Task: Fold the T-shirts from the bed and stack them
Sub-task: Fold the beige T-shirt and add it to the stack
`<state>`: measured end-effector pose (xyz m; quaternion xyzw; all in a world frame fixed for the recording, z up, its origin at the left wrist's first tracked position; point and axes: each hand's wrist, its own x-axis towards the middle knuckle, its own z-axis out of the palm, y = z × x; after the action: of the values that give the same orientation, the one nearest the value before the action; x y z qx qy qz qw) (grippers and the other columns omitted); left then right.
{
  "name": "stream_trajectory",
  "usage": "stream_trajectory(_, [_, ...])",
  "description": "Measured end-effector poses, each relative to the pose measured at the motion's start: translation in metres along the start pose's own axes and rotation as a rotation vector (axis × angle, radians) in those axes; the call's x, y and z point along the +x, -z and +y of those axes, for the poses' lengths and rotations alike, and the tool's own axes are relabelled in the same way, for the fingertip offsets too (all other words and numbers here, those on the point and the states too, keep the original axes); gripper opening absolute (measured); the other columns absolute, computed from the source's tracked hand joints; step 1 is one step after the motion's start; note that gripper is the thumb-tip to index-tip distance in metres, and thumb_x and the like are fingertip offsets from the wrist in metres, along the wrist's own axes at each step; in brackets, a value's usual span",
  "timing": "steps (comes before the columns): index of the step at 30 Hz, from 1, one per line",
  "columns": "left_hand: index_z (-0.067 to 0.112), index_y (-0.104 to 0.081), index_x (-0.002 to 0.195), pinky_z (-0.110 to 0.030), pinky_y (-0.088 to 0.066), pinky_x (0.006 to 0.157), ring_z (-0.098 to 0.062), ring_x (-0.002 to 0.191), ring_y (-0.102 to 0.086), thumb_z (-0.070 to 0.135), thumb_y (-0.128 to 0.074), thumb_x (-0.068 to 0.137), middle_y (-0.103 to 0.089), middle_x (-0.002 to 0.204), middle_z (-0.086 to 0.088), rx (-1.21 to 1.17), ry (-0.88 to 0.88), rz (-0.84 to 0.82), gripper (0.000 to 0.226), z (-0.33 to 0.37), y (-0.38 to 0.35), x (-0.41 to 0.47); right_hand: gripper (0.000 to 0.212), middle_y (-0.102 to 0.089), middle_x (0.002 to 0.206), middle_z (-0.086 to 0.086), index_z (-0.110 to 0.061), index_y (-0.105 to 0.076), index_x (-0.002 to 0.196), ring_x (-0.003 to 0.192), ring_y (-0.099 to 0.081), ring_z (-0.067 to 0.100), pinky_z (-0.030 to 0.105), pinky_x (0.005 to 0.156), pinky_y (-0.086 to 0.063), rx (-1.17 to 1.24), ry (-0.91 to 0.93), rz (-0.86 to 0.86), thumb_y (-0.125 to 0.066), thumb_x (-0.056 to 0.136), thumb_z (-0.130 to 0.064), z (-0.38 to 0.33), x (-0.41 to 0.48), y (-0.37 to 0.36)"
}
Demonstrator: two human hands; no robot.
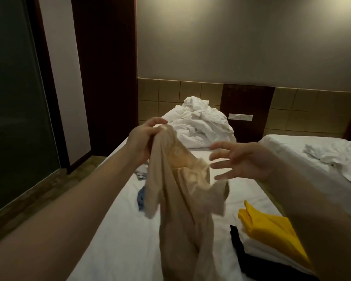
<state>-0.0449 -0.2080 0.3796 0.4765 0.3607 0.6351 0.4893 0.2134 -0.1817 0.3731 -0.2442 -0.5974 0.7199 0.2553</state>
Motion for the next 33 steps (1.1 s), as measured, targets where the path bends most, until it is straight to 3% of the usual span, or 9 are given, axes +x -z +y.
stream_trajectory(3, [0.017,-0.064,0.082,-0.019,-0.048,0.064,-0.01,0.076,-0.057,0.001,-0.044,0.088,-0.062,0.081,0.003,0.129,-0.096,-0.05,0.026,0.007,-0.009,0.001,0.039,-0.06,0.116,0.009,-0.018,-0.053,0.123,0.099,-0.061,0.023,0.044,0.089,-0.05,-0.29,-0.094,0.369,-0.056,0.085,-0.015,0.019,0.032,-0.027])
stream_trajectory(7, [0.017,-0.064,0.077,-0.012,-0.047,0.065,0.005,0.071,-0.058,0.0,-0.043,0.085,-0.065,0.071,0.019,0.432,-0.203,-0.202,0.028,0.019,-0.022,-0.001,0.092,-0.033,0.145,0.008,-0.021,-0.016,0.147,0.128,-0.04,0.029,0.04,0.101,-0.04,-0.83,-0.164,0.645,-0.072,0.075,-0.035,0.072,0.076,-0.042])
stream_trajectory(11, [0.019,-0.066,0.072,-0.018,-0.046,0.069,0.006,0.075,-0.058,0.0,-0.044,0.084,-0.065,0.074,0.018,0.555,-0.268,-0.264,0.031,0.036,-0.016,-0.004,0.037,-0.06,0.122,0.011,-0.01,-0.057,0.12,0.106,-0.058,0.026,0.033,0.09,-0.048,-0.793,-0.18,0.579,-0.054,0.091,-0.032,0.104,0.085,-0.041])
stream_trajectory(14, [0.02,-0.066,0.079,-0.022,-0.043,0.073,-0.005,0.086,-0.057,0.002,-0.043,0.088,-0.063,0.085,0.01,0.721,-0.295,-0.147,0.03,0.044,-0.001,0.0,0.03,-0.065,0.113,0.012,-0.006,-0.065,0.112,0.103,-0.06,0.028,0.033,0.091,-0.048,-0.611,-0.053,0.714,-0.05,0.095,-0.026,0.107,0.085,-0.034])
stream_trajectory(17, [0.029,-0.06,0.106,-0.025,-0.049,0.077,-0.014,0.092,-0.057,0.024,-0.053,0.091,-0.062,0.102,0.004,1.309,-0.255,-0.122,0.017,0.034,0.012,0.012,0.018,-0.067,0.102,0.01,-0.009,-0.068,0.096,0.091,-0.059,0.019,0.026,0.081,-0.045,-0.475,0.178,0.78,-0.051,0.092,-0.006,0.085,0.082,-0.033])
stream_trajectory(19, [0.034,-0.042,0.131,-0.03,-0.05,0.086,-0.019,0.103,-0.056,0.043,-0.062,0.084,-0.056,0.123,0.0,1.525,-0.035,-0.237,0.052,0.015,0.018,0.015,0.022,-0.063,0.079,0.001,-0.014,-0.065,0.077,0.076,-0.054,0.014,0.027,0.07,-0.043,-0.499,0.221,0.735,-0.05,0.089,-0.004,0.065,0.079,-0.041])
stream_trajectory(23, [0.024,-0.037,0.137,-0.028,-0.044,0.094,-0.017,0.108,-0.052,0.036,-0.07,0.081,-0.052,0.12,0.005,1.389,0.208,-0.574,0.066,-0.04,0.011,-0.001,0.022,-0.06,0.071,0.002,-0.013,-0.067,0.065,0.076,-0.052,0.015,0.034,0.074,-0.044,-0.709,0.236,0.618,-0.056,0.083,-0.01,0.031,0.08,-0.065])
stream_trajectory(26, [0.014,-0.059,0.095,-0.027,-0.044,0.074,-0.018,0.082,-0.053,0.011,-0.051,0.089,-0.057,0.084,0.0,1.097,0.066,-0.289,0.01,-0.071,0.008,-0.011,0.016,-0.063,0.09,0.003,-0.01,-0.071,0.088,0.089,-0.052,0.015,0.031,0.08,-0.042,-0.856,0.194,0.639,-0.055,0.085,-0.013,0.018,0.077,-0.062])
stream_trajectory(33, [0.009,-0.064,0.071,-0.019,-0.035,0.058,-0.009,0.065,-0.047,0.012,-0.041,0.075,-0.055,0.068,0.002,0.993,-0.094,0.051,0.024,-0.046,0.051,-0.006,0.01,-0.061,0.097,0.002,-0.018,-0.068,0.094,0.09,-0.051,0.014,0.023,0.072,-0.034,-1.249,0.047,0.866,-0.06,0.088,-0.022,0.028,0.035,0.015])
